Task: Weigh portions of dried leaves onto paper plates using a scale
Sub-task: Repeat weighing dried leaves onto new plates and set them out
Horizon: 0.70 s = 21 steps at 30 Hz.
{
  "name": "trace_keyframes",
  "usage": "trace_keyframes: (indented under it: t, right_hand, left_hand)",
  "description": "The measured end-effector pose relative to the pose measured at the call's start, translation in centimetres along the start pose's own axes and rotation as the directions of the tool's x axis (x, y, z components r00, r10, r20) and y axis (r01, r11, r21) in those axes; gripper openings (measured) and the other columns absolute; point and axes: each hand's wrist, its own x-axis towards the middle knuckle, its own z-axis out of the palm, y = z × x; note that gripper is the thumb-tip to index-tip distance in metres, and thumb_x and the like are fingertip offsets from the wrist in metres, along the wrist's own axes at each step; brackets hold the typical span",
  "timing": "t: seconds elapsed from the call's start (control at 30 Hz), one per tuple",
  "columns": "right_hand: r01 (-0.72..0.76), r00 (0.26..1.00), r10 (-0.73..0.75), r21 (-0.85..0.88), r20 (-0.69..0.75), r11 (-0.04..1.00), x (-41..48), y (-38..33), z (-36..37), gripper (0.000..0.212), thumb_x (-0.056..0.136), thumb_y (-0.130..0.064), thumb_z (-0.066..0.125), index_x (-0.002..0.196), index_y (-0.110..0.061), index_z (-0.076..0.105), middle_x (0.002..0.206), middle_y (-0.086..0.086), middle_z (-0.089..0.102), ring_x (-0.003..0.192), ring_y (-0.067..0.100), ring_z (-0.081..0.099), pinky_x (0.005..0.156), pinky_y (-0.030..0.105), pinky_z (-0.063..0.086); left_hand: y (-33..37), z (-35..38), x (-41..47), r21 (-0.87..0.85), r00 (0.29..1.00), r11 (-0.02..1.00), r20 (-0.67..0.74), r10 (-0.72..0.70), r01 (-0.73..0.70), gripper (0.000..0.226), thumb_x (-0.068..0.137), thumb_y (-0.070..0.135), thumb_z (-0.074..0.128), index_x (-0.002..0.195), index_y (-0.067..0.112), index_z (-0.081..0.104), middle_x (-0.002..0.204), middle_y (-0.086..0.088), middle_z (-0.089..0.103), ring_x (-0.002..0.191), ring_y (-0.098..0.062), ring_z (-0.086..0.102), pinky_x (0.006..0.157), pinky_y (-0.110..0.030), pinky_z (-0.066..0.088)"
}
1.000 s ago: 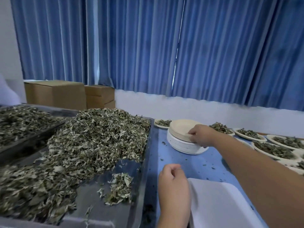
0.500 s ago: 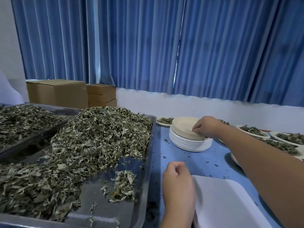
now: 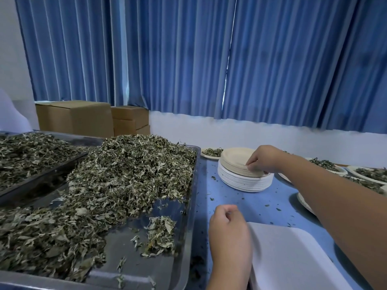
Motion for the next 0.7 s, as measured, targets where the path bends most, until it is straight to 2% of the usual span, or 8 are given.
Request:
trace_keyframes:
  t: [0.13,0.27,0.4,0.43,0.5,0.6,0.7]
  right_hand:
    - [0.013,0.999,-0.014,-0.011,-0.037,1.0,0.1,-0.1,-0.5,0.016,0.088,-0.013,0.063,0.08,-0.017,0.076,0.062,-0.011,0.063,0.037,-0.003,0.048,0.045,0.011,0.037]
    - [0.028,0.997,-0.019,-0.124,0.074,0.992,-0.3,-0.4,-0.2,0.026,0.087,-0.014,0.056,0.063,-0.018,0.065,0.049,-0.007,0.054,0.044,0.01,0.052,0.051,0.02,0.039]
    - [0.04,0.998,-0.031,-0.15,0.058,0.988,-0.5,-0.8,-0.3,0.033,0.084,-0.01,0.054,0.052,-0.019,0.051,0.053,-0.001,0.046,0.048,0.016,0.049,0.053,0.022,0.038]
    - [0.042,0.998,-0.034,-0.143,0.059,0.989,-0.5,-0.9,-0.4,0.031,0.083,-0.009,0.054,0.053,-0.018,0.05,0.054,0.001,0.046,0.049,0.016,0.048,0.053,0.022,0.038]
    - [0.036,0.998,-0.03,-0.117,0.051,0.993,-0.6,-0.9,-0.7,0.026,0.086,-0.011,0.056,0.061,-0.017,0.061,0.053,-0.002,0.051,0.049,0.015,0.049,0.052,0.022,0.038]
    - [0.018,1.0,-0.017,-0.078,0.008,0.997,-0.8,-0.9,-1.1,0.018,0.094,-0.019,0.057,0.088,-0.018,0.074,0.039,-0.017,0.054,0.048,0.011,0.052,0.047,0.019,0.036]
    - [0.008,1.0,-0.008,-0.057,-0.006,0.998,-1.0,-0.8,-0.9,0.02,0.096,-0.019,0.054,0.095,-0.014,0.073,0.044,-0.01,0.059,0.043,0.004,0.053,0.048,0.02,0.036]
  left_hand:
    - [0.0,0.0,0.0,-0.005,1.0,1.0,-0.004,0.002,-0.002,0.018,0.094,0.021,0.047,0.088,0.031,0.06,0.101,0.007,0.063,0.09,-0.005,0.057,0.073,-0.023,0.042]
    - [0.1,0.0,-0.1,-0.021,1.0,1.0,-0.004,-0.003,0.003,0.019,0.095,0.02,0.047,0.088,0.032,0.059,0.102,0.009,0.062,0.09,-0.002,0.056,0.07,-0.02,0.041]
    - [0.1,-0.1,-0.2,-0.016,1.0,1.0,0.009,-0.009,0.009,0.018,0.095,0.021,0.046,0.09,0.032,0.059,0.103,0.007,0.062,0.091,-0.007,0.057,0.073,-0.024,0.043]
    - [0.1,-0.1,-0.2,-0.013,1.0,1.0,0.006,-0.009,0.009,0.018,0.095,0.021,0.046,0.09,0.032,0.059,0.103,0.007,0.062,0.091,-0.008,0.057,0.072,-0.024,0.043]
    - [0.0,-0.1,-0.1,-0.013,1.0,1.0,0.003,-0.01,0.01,0.018,0.095,0.021,0.046,0.09,0.032,0.059,0.102,0.006,0.062,0.09,-0.008,0.058,0.072,-0.025,0.043]
    - [0.0,0.0,-0.1,-0.01,1.0,1.0,0.005,-0.016,0.016,0.018,0.094,0.022,0.046,0.09,0.033,0.059,0.102,0.006,0.063,0.09,-0.012,0.058,0.072,-0.027,0.044]
    - [0.1,0.0,-0.1,-0.005,1.0,1.0,0.009,-0.014,0.014,0.018,0.094,0.022,0.046,0.09,0.034,0.059,0.102,0.006,0.063,0.087,-0.01,0.058,0.069,-0.025,0.043]
